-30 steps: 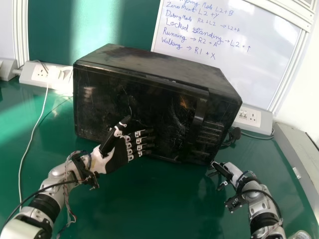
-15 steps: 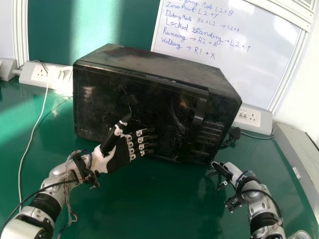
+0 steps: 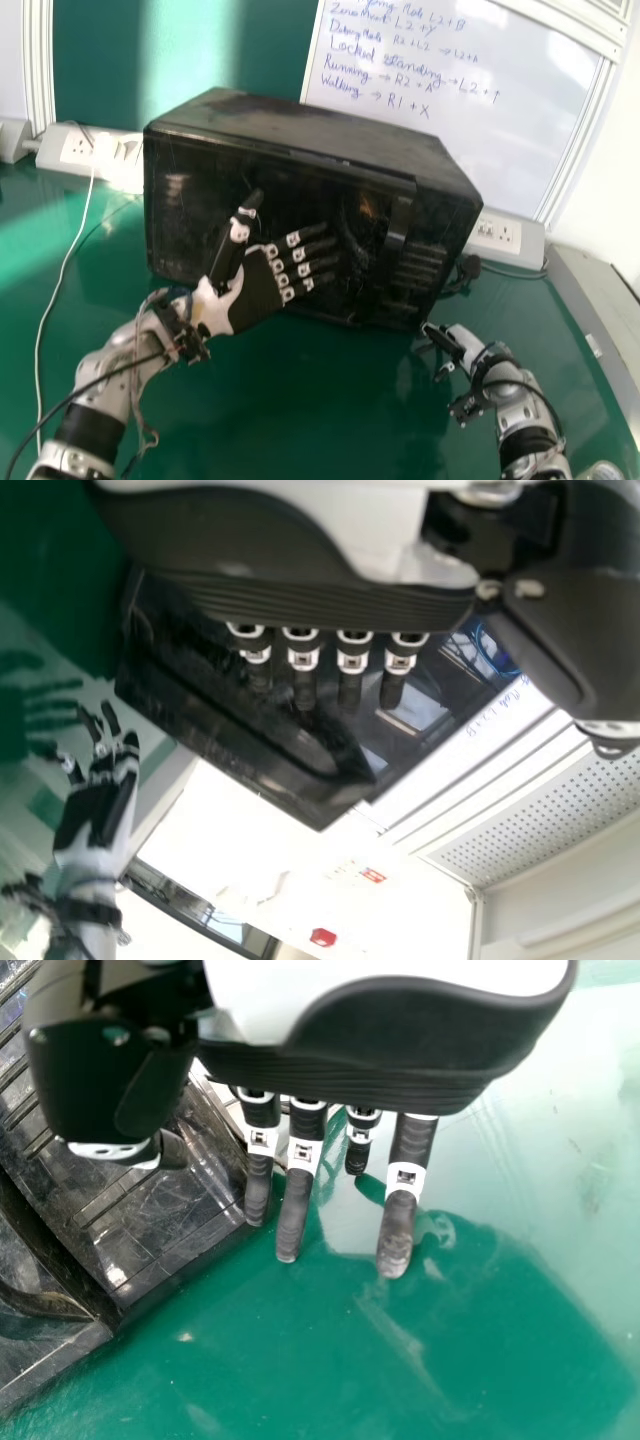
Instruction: Open the door of oven
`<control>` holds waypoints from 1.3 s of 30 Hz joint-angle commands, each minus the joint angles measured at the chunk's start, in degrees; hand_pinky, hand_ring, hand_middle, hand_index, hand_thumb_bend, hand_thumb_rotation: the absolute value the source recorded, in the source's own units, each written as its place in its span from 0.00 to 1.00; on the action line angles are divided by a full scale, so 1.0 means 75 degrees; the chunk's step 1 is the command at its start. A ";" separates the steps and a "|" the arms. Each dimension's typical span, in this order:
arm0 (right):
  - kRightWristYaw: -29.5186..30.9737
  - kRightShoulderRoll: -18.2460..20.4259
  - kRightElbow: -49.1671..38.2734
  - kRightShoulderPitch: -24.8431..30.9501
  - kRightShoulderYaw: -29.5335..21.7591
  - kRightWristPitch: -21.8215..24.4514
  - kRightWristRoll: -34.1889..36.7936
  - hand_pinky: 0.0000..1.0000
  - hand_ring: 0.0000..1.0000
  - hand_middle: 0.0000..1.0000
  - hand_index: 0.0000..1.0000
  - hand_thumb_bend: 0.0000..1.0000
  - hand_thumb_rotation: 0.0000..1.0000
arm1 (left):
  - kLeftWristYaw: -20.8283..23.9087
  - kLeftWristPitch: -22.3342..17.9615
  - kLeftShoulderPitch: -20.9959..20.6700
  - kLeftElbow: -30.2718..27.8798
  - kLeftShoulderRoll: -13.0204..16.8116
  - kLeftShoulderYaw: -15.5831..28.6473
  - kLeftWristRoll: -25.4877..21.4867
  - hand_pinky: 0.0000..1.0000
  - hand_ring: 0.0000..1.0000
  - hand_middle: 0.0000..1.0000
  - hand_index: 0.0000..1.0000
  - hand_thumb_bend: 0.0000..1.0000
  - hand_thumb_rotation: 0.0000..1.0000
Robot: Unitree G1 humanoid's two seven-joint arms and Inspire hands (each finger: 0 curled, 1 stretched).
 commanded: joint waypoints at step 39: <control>0.0074 0.0157 0.0240 0.0277 0.0028 0.0268 -0.0088 0.43 0.49 0.66 0.76 0.52 0.63 | 0.2592 0.0819 -0.0523 -0.1982 0.0339 -0.1180 0.1077 0.89 0.99 1.00 0.99 0.86 0.96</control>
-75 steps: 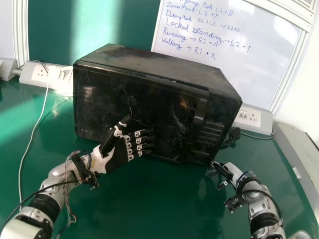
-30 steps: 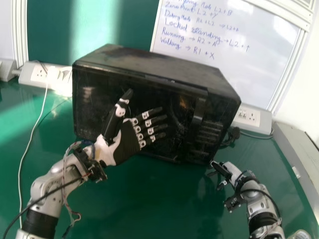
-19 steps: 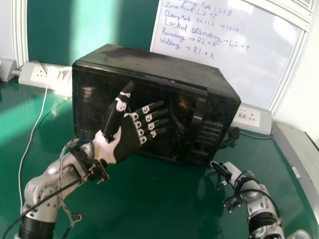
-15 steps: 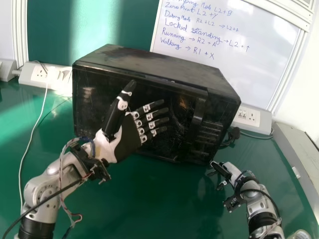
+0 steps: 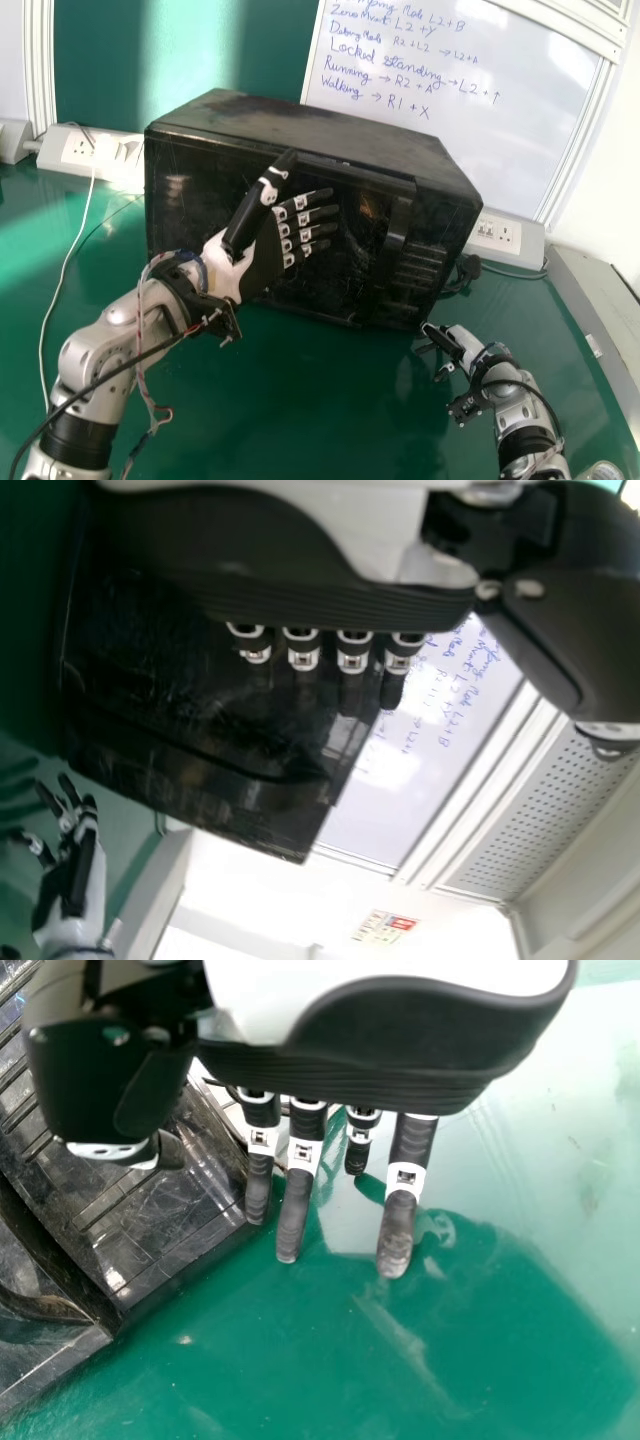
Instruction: Open the door of oven
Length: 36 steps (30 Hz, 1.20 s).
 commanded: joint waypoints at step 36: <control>0.0202 0.0111 0.0212 0.0301 -0.0124 0.0169 -0.0022 0.39 0.48 0.64 0.75 0.50 0.62 | -0.0190 -0.0931 -0.1077 0.1675 -0.0146 -0.1344 0.2212 1.00 1.00 1.00 1.00 0.92 0.99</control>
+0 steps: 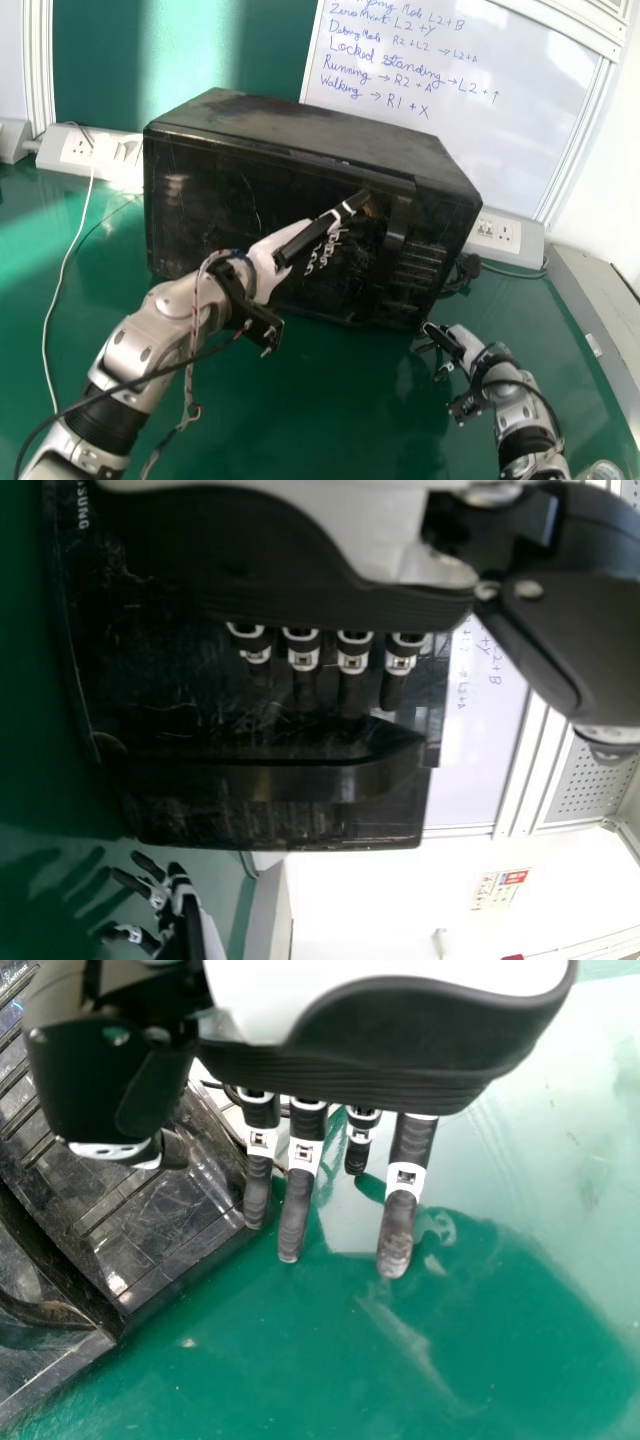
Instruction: Open the door of oven
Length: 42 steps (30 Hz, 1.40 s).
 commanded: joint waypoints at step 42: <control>0.0139 0.0139 0.0211 0.0292 0.0083 0.0121 -0.0061 0.37 0.49 0.63 0.74 0.51 0.61 | 0.0286 -0.4623 -0.2045 0.6620 -0.0740 0.0566 0.0776 0.94 1.00 1.00 1.00 1.00 0.94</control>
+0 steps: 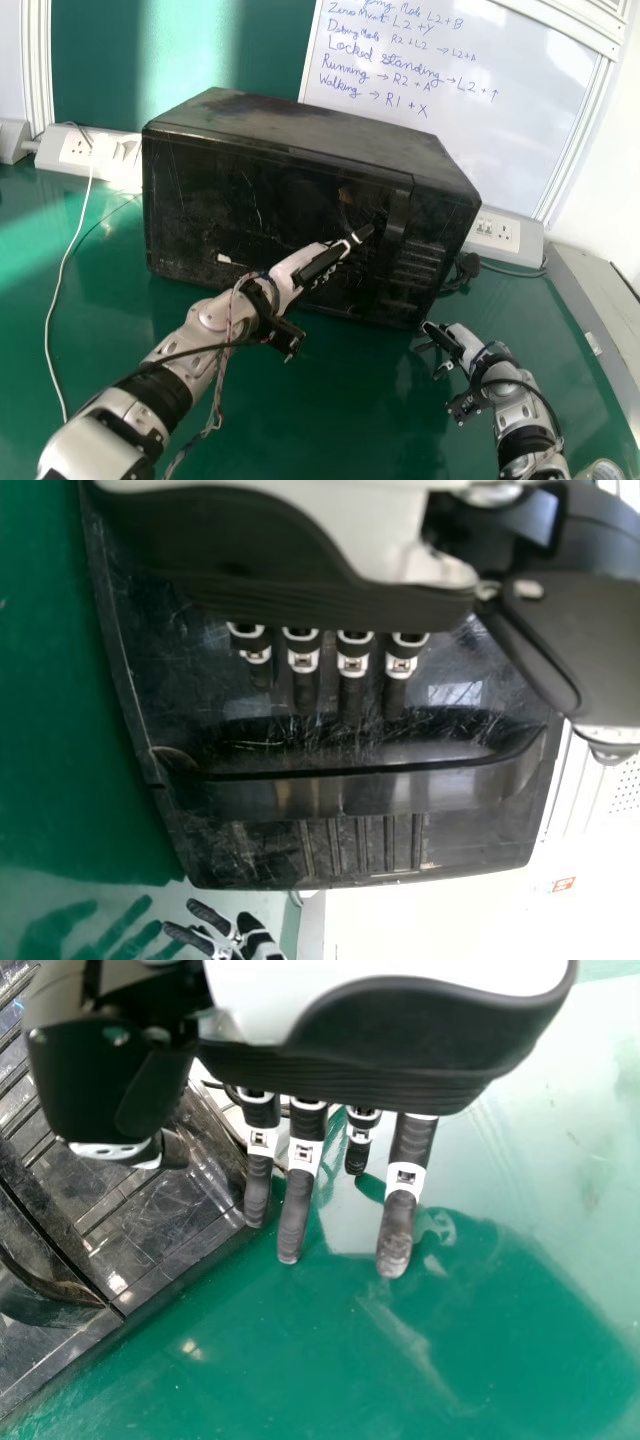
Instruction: Open the door of oven
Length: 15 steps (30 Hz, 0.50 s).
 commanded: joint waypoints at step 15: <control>0.0102 0.0159 0.0221 0.0282 0.0089 0.0203 -0.0098 0.40 0.50 0.63 0.74 0.52 0.61 | -0.0368 -0.0407 -0.0408 0.0961 -0.0182 0.0793 -0.0238 1.00 1.00 1.00 1.00 1.00 1.00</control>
